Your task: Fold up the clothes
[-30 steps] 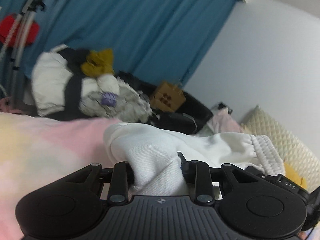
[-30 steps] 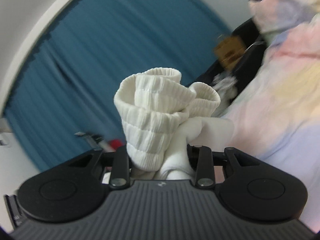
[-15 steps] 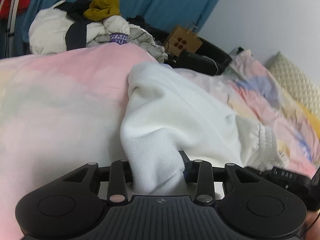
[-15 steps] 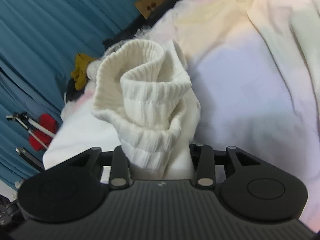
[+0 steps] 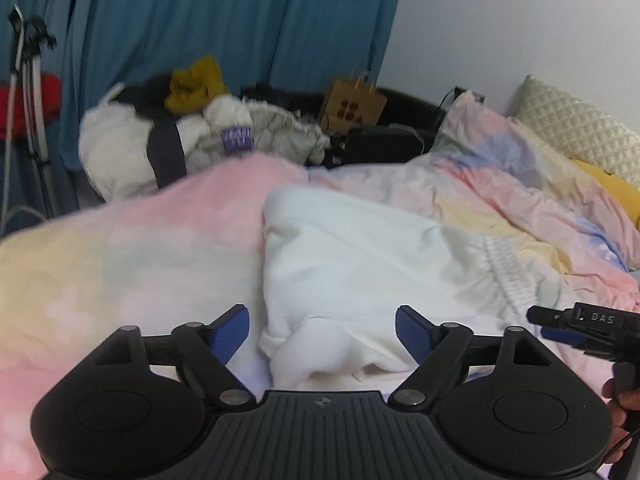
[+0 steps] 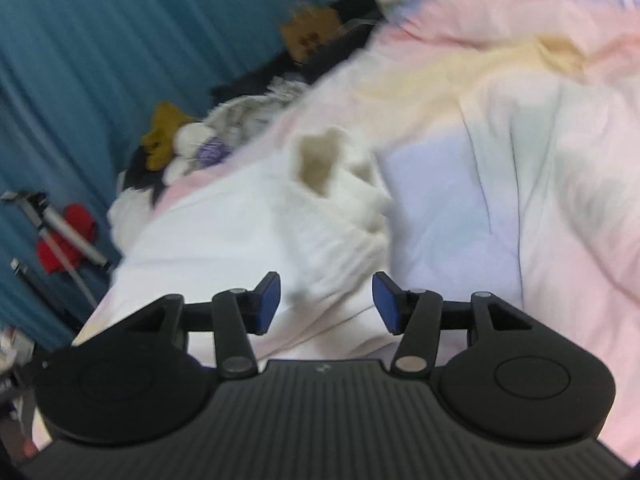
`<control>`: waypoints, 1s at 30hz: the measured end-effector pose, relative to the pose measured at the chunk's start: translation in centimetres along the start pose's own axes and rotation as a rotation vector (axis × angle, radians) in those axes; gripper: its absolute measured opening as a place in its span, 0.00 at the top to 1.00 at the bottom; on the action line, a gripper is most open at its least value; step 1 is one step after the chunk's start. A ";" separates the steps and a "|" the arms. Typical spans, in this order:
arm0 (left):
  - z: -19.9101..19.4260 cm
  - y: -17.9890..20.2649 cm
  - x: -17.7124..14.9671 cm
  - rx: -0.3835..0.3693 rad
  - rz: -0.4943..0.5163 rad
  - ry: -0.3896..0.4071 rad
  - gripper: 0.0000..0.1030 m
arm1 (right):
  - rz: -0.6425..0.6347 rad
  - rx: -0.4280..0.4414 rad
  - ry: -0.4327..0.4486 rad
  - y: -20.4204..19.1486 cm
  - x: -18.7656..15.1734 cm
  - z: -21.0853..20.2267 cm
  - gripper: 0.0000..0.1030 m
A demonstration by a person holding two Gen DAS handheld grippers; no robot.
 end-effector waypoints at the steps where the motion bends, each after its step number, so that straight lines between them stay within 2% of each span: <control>1: -1.3 0.2 0.1 0.003 0.001 0.012 0.16 | -0.023 0.008 0.022 -0.5 0.0 -1.5 0.47; 3: -3.9 0.6 0.2 0.011 0.003 0.035 0.11 | -0.065 0.022 0.064 -1.5 -0.1 -4.3 0.47; 7: -8.9 1.2 0.0 0.009 0.014 0.068 0.11 | -0.140 0.045 0.123 -3.6 -0.2 -8.6 0.47; 8: -10.1 1.3 -0.1 -0.008 0.012 0.075 0.08 | -0.159 0.051 0.138 -4.1 -0.3 -9.7 0.47; 9: -11.3 1.3 -0.1 -0.009 0.009 0.084 0.00 | -0.178 0.057 0.152 -4.7 -0.3 -10.8 0.47; 14: -16.7 1.9 -0.2 0.022 0.047 0.161 0.00 | -0.243 0.074 0.192 -6.4 -1.2 -14.9 0.47; 15: -17.5 2.0 -0.3 0.028 0.049 0.170 0.00 | -0.252 0.077 0.195 -6.6 -1.5 -15.1 0.47; 17: -18.9 2.0 -0.6 0.038 0.045 0.179 0.00 | -0.271 0.083 0.199 -7.1 -2.0 -15.4 0.40; 21: -20.9 2.0 -1.7 0.064 0.056 0.201 0.00 | -0.308 0.095 0.207 -8.0 -3.1 -15.8 0.36; 24: -21.7 1.7 -2.7 0.086 0.054 0.210 0.00 | -0.336 0.104 0.212 -8.7 -3.9 -16.1 0.19; 30: -22.0 1.5 -4.7 0.132 0.071 0.211 0.00 | -0.403 0.080 0.246 -9.6 -5.5 -15.5 0.18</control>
Point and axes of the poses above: each gripper's, at about its wrist camera, not at the fingertips, and z roughly the way its jaws point, y to its right, x to its top, the point moved 3 cm from there along z, roughly the way its jaws point, and after that the axes turned 6 degrees about y, right-handed, at the moved point
